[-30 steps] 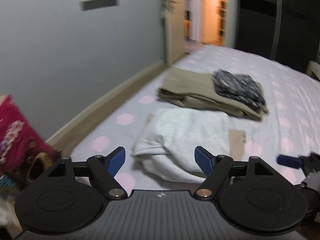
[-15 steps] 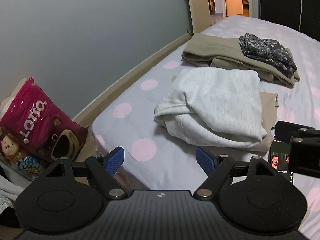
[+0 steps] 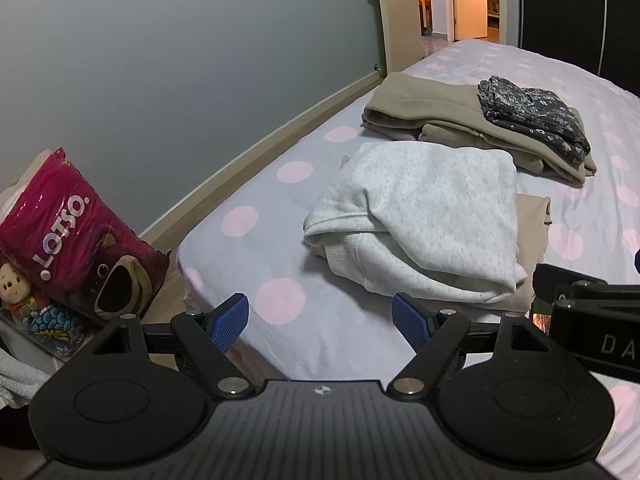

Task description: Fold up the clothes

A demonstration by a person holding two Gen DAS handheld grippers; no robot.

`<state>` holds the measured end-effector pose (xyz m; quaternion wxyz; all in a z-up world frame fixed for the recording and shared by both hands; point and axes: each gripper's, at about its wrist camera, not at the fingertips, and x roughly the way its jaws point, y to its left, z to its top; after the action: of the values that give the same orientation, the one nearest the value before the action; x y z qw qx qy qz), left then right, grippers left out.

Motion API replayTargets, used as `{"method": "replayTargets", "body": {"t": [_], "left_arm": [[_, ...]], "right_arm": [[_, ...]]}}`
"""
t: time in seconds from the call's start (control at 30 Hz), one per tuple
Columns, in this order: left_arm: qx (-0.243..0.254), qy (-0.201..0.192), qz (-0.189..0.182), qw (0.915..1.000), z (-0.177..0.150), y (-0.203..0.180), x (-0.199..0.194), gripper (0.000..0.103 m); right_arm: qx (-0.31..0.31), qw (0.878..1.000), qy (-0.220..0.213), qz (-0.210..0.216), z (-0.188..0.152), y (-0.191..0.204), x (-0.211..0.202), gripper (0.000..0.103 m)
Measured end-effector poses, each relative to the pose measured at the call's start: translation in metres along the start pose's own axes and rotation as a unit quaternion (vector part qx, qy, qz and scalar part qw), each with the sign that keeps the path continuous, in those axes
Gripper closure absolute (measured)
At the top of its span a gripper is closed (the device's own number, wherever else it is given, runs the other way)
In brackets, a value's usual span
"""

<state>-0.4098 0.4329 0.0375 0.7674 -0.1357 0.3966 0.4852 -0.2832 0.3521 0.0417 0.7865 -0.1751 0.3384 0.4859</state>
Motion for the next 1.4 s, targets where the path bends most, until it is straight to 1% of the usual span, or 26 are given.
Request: {"method": "replayTargets", "body": {"t": [0.13,0.67,0.9,1.07,1.4], "left_arm": [[-0.007,0.000,0.000,1.0000,0.000,0.003,0.000,0.024],[-0.009,0.000,0.005,0.9999,-0.001,0.009,0.001,0.024],[-0.010,0.001,0.014,0.9999,-0.001,0.012,0.003,0.024],[-0.012,0.002,0.016,0.9998,-0.002,0.015,0.006,0.025],[-0.016,0.001,0.017,0.9997,-0.002,0.017,0.006,0.025]], "right_arm": [[-0.005,1.000,0.001,-0.001,-0.001,0.003,0.001,0.003],[-0.012,1.000,0.005,-0.006,-0.003,0.011,0.004,0.003],[-0.008,1.000,0.011,-0.016,-0.005,0.015,0.006,0.003],[-0.024,0.999,0.011,-0.023,-0.007,0.024,0.008,0.003],[-0.032,0.999,0.012,-0.024,-0.005,0.026,0.010,0.003]]}}
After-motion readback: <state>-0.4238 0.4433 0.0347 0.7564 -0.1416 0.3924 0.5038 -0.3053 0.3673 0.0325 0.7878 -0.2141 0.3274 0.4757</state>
